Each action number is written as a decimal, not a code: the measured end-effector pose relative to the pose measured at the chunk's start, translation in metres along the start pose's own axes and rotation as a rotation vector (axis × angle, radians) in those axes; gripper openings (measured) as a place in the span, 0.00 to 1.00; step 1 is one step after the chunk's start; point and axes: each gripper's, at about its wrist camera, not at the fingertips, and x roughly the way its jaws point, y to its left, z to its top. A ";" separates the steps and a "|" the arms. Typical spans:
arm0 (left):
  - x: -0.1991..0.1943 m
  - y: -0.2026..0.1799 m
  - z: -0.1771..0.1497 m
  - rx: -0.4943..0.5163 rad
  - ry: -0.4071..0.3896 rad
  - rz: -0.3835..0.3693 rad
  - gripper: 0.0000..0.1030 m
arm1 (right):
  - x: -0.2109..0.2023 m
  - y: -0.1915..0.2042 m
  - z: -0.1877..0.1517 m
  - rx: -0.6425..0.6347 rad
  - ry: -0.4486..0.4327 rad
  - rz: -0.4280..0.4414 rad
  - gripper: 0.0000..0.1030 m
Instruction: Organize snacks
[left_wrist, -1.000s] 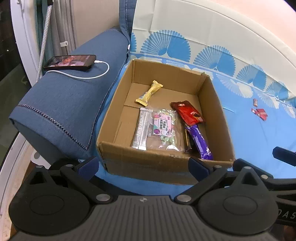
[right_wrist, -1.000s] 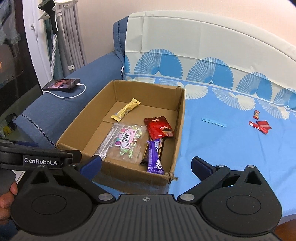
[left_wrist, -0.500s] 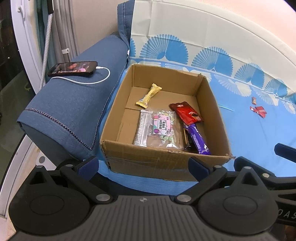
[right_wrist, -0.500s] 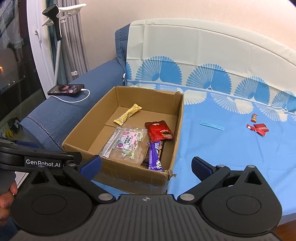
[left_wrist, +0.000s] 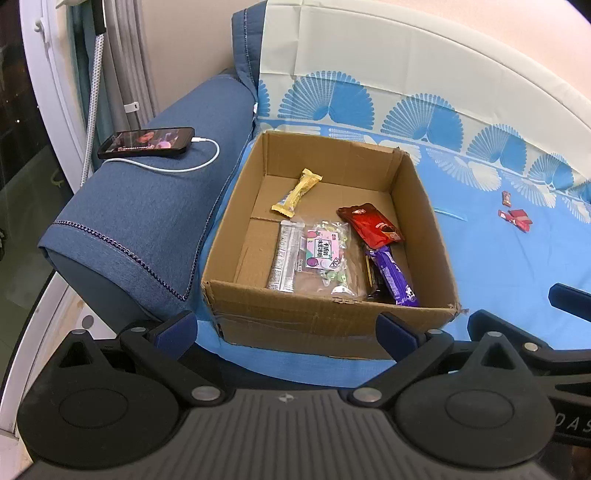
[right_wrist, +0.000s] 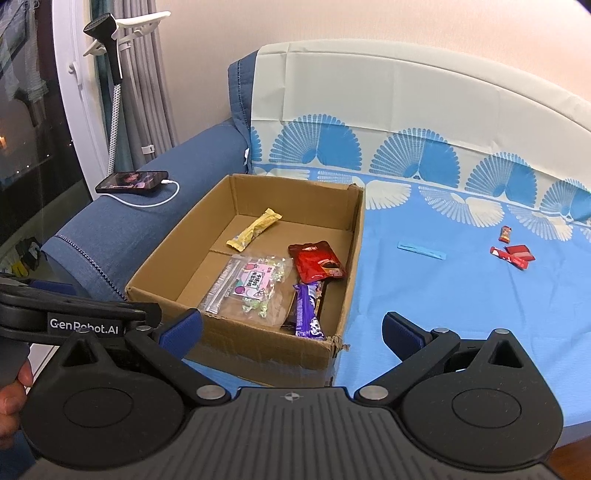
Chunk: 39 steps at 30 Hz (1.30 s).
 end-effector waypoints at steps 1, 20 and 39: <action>0.000 0.000 0.000 0.001 -0.001 0.000 1.00 | 0.000 0.000 0.000 -0.001 -0.001 0.000 1.00; 0.007 -0.006 -0.001 0.028 0.031 0.010 1.00 | 0.008 -0.007 -0.004 0.027 0.027 0.013 1.00; 0.035 -0.060 0.006 0.227 0.104 0.028 1.00 | 0.020 -0.062 -0.014 0.195 0.040 -0.001 1.00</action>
